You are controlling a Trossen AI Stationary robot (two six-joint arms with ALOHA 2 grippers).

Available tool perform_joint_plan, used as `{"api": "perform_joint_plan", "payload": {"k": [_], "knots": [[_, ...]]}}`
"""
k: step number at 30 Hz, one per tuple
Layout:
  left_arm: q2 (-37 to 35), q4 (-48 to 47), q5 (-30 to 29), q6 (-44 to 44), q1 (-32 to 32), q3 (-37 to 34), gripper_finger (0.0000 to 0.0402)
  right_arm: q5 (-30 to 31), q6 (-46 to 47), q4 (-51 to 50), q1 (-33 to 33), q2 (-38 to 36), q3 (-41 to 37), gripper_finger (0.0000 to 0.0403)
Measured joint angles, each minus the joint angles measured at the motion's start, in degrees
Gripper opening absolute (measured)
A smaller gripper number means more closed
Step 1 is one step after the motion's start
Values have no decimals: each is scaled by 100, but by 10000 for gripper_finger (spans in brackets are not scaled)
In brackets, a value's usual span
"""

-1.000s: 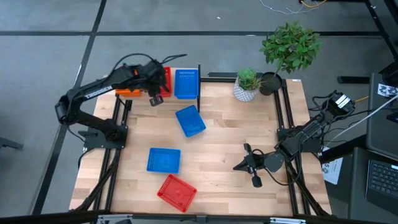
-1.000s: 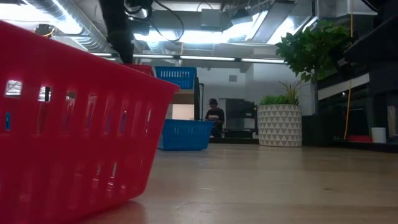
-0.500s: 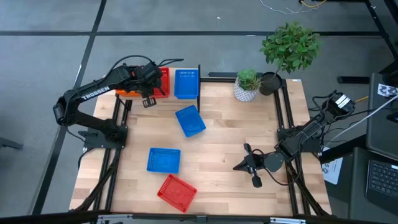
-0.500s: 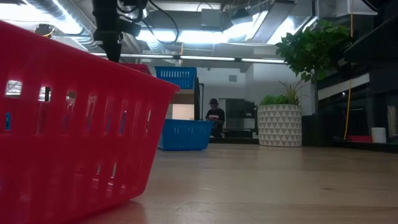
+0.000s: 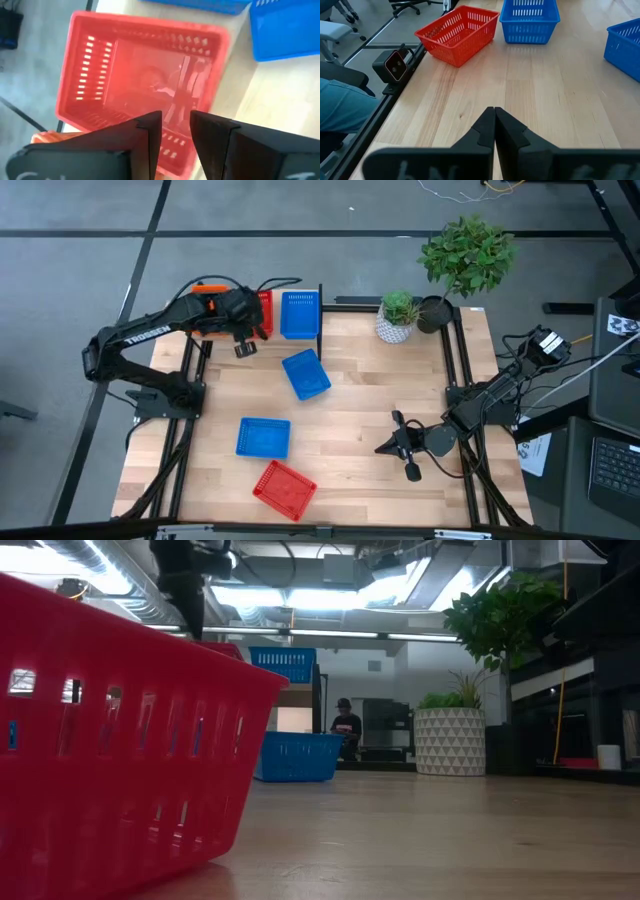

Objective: Stack baskets on shelf by color
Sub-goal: Adjust the red bin on the shelf

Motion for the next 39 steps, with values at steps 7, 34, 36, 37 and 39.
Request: {"api": "perform_joint_plan", "payload": {"k": [7, 34, 36, 37, 39], "knots": [[-401, -44, -43, -439, -653, 0, 94, 0, 0, -2, 0, 0, 0, 8], [-312, -583, -37, -230, -150, -356, 94, 0, -20, -4, 0, 0, 0, 8], [-312, -472, -27, -189, -101, -356, 94, 0, -22, -4, 0, 0, 0, 8], [-312, -418, 13, -189, -99, -356, 94, 0, -22, -4, 0, 2, 0, 8], [-312, -358, 180, -234, -141, -353, 94, 0, -22, -4, 0, 0, 0, 8]]}}
